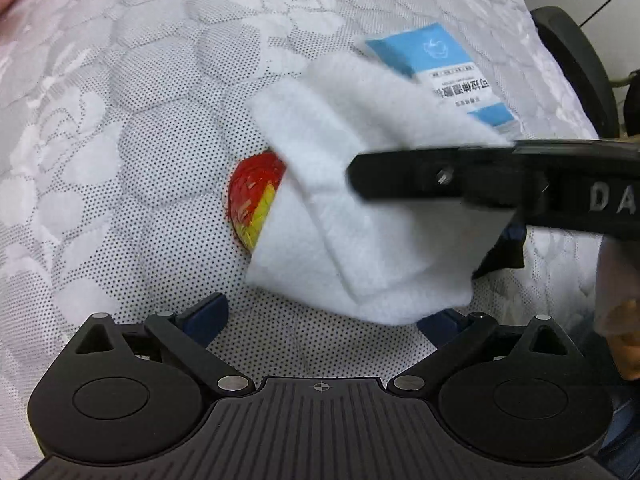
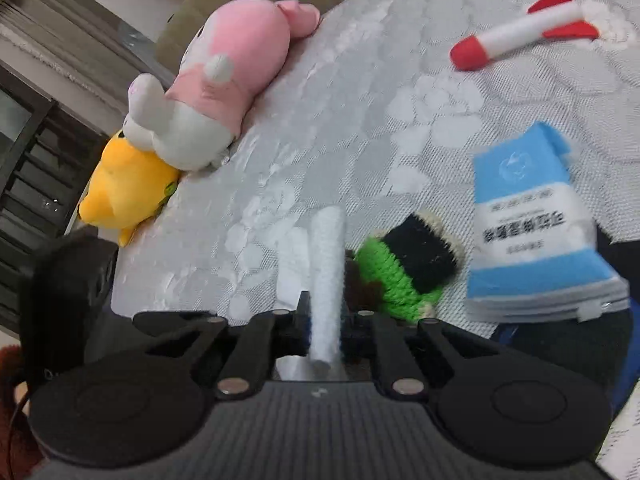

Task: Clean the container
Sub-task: 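Hold the doll with the left tool while the right tool wipes its hair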

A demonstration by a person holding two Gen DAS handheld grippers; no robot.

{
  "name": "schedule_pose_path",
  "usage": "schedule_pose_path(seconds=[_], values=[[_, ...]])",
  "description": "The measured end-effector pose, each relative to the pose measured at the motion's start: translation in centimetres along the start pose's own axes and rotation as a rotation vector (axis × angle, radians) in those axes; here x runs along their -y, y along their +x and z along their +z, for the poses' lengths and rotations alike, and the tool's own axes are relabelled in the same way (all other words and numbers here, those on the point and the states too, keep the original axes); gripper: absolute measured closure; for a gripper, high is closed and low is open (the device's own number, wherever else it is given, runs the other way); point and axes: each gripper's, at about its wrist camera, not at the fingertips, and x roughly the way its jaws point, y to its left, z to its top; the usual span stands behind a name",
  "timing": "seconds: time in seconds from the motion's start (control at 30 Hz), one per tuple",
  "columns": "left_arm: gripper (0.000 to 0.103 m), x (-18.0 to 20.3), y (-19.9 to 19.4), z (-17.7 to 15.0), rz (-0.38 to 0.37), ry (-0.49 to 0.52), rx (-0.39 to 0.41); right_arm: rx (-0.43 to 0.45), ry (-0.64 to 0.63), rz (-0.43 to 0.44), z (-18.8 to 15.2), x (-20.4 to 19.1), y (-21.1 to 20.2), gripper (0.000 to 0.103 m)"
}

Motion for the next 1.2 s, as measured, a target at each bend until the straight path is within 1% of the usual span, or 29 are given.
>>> schedule_pose_path(seconds=[0.1,0.2,0.27,0.33,0.37,0.4,0.43,0.47,0.5,0.53,0.57,0.6,0.67,0.7,0.73,0.77,0.8,0.83,0.87,0.9,0.93,0.97,1.07,1.13,1.2], values=[[0.001,-0.9,0.4,0.4,-0.051,-0.057,-0.002,0.02,-0.082,-0.144,0.0,-0.5,0.0,0.092],[0.0,-2.4,1.4,1.1,-0.102,-0.176,-0.012,-0.005,-0.053,-0.204,-0.1,0.2,0.4,0.092],[0.0,-3.3,1.5,1.4,-0.124,-0.243,0.01,0.008,-0.081,-0.266,-0.1,0.1,0.3,0.092],[0.0,-3.9,1.4,1.3,-0.144,-0.291,0.047,0.036,-0.142,-0.356,0.0,-0.2,0.3,0.092],[0.0,-4.2,1.3,1.3,-0.158,-0.305,0.069,0.051,-0.158,-0.377,0.0,-0.3,0.2,0.092],[0.0,-4.3,1.2,1.2,-0.169,-0.309,0.09,0.063,-0.153,-0.378,-0.1,-0.1,-0.3,0.092],[0.001,-4.2,1.0,1.2,-0.165,-0.29,0.11,0.074,-0.136,-0.367,-0.1,0.2,-0.8,0.092],[0.004,-3.8,0.8,1.2,-0.146,-0.254,0.128,0.084,-0.121,-0.357,-0.1,0.4,-1.2,0.092],[0.018,-3.2,0.7,1.2,-0.1,-0.205,0.142,0.093,-0.113,-0.352,0.0,0.4,-1.4,0.092],[0.026,-2.3,0.6,0.9,-0.024,-0.132,0.154,0.106,-0.109,-0.354,0.1,0.5,-1.6,0.092],[0.026,-1.3,0.6,0.7,0.033,-0.058,0.172,0.121,-0.108,-0.362,0.2,0.5,-1.9,0.092],[0.027,0.0,0.4,0.5,0.101,0.04,0.2,0.134,-0.107,-0.37,0.3,0.6,-2.1,0.092],[0.027,3.2,0.3,-0.2,0.264,0.273,0.263,0.17,-0.086,-0.357,0.7,0.7,-2.8,0.092],[0.027,5.1,0.7,-1.2,0.383,0.435,0.306,0.187,-0.025,-0.276,0.9,1.2,-3.5,0.092],[0.026,7.0,1.1,-2.4,0.507,0.603,0.348,0.205,0.069,-0.142,1.0,2.1,-4.3,0.092],[0.026,8.4,1.7,-3.4,0.599,0.737,0.377,0.219,0.178,0.015,1.0,3.1,-4.8,0.092],[0.026,9.5,2.4,-4.4,0.663,0.846,0.391,0.229,0.278,0.165,1.0,4.1,-5.2,0.092],[0.025,10.1,2.9,-5.3,0.683,0.909,0.382,0.24,0.358,0.29,1.0,4.8,-5.4,0.093],[0.024,10.2,3.0,-5.6,0.654,0.907,0.354,0.256,0.382,0.354,1.0,5.0,-5.7,0.093],[0.023,10.3,2.9,-5.8,0.617,0.892,0.323,0.27,0.342,0.334,1.1,4.6,-5.9,0.093],[0.021,10.1,2.6,-5.6,0.568,0.854,0.291,0.269,0.283,0.275,1.2,4.0,-5.9,0.092],[0.02,9.9,2.3,-5.4,0.532,0.816,0.275,0.246,0.251,0.23,1.1,3.7,-5.4,0.092],[0.019,9.0,0.8,-4.5,0.436,0.682,0.259,0.131,0.24,0.157,0.6,3.5,-2.9,0.092],[0.016,8.3,0.2,-3.9,0.382,0.602,0.246,0.088,0.165,0.062,0.4,2.7,-2.0,0.092],[0.015,8.0,-0.1,-3.8,0.355,0.571,0.242,0.069,0.083,-0.034,0.2,1.8,-1.7,0.092]])
